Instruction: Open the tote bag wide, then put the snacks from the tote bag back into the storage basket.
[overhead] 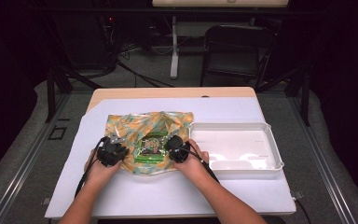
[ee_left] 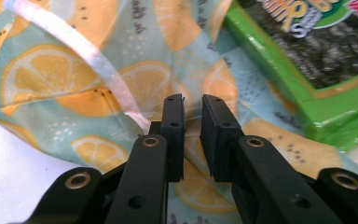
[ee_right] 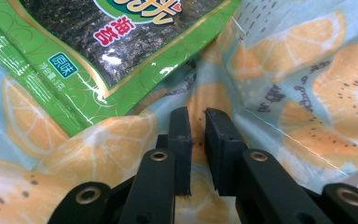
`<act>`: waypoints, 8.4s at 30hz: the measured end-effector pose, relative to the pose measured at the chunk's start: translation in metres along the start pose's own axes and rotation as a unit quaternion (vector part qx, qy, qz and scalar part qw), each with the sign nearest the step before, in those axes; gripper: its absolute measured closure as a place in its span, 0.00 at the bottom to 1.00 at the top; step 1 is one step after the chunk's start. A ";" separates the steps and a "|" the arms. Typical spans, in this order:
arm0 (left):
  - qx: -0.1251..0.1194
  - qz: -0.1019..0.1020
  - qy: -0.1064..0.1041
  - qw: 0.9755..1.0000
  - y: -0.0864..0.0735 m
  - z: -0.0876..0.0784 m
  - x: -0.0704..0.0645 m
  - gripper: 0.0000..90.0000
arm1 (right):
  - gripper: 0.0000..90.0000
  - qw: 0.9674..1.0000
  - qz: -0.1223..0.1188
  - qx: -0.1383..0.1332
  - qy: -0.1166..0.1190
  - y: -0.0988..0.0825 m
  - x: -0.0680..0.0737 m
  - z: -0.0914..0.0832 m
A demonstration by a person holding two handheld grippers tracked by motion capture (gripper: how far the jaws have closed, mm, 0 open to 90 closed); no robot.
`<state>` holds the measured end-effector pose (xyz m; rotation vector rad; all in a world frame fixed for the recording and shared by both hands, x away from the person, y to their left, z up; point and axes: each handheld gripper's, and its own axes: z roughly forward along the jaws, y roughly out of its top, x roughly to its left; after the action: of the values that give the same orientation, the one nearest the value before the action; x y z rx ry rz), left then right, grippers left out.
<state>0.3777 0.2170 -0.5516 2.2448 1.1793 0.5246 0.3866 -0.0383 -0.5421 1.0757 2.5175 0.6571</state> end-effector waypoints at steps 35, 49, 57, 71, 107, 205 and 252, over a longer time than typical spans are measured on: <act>-0.087 -0.029 -0.072 0.993 0.029 -0.020 -0.006 0.73 | 0.90 0.998 -0.006 -0.037 0.041 0.007 0.024 -0.019; -0.066 -0.031 -0.063 0.995 0.029 -0.012 -0.003 0.71 | 0.90 0.999 0.000 -0.005 0.032 -0.005 0.018 -0.014; -0.066 -0.036 -0.061 0.995 0.029 -0.011 -0.003 0.69 | 0.91 1.000 0.004 0.000 0.031 -0.009 0.018 -0.010; -0.084 -0.034 -0.068 0.994 0.039 -0.020 -0.005 0.69 | 0.91 1.000 0.010 0.000 0.027 -0.011 0.017 -0.010; -0.088 -0.058 -0.094 0.990 0.048 -0.024 -0.004 0.69 | 0.65 0.990 0.050 -0.122 0.054 -0.002 0.008 -0.042; 0.009 -0.157 -0.191 0.969 0.041 0.025 0.008 0.54 | 0.80 0.988 0.131 -0.068 0.034 0.020 0.000 0.007; -0.009 -0.177 -0.207 0.962 0.045 0.022 0.007 0.56 | 0.79 0.985 0.148 -0.079 0.041 0.015 -0.002 0.008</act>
<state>0.4223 0.1950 -0.5401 1.9342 1.2964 -0.0737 0.4005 -0.0281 -0.5407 1.4017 2.3437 0.9814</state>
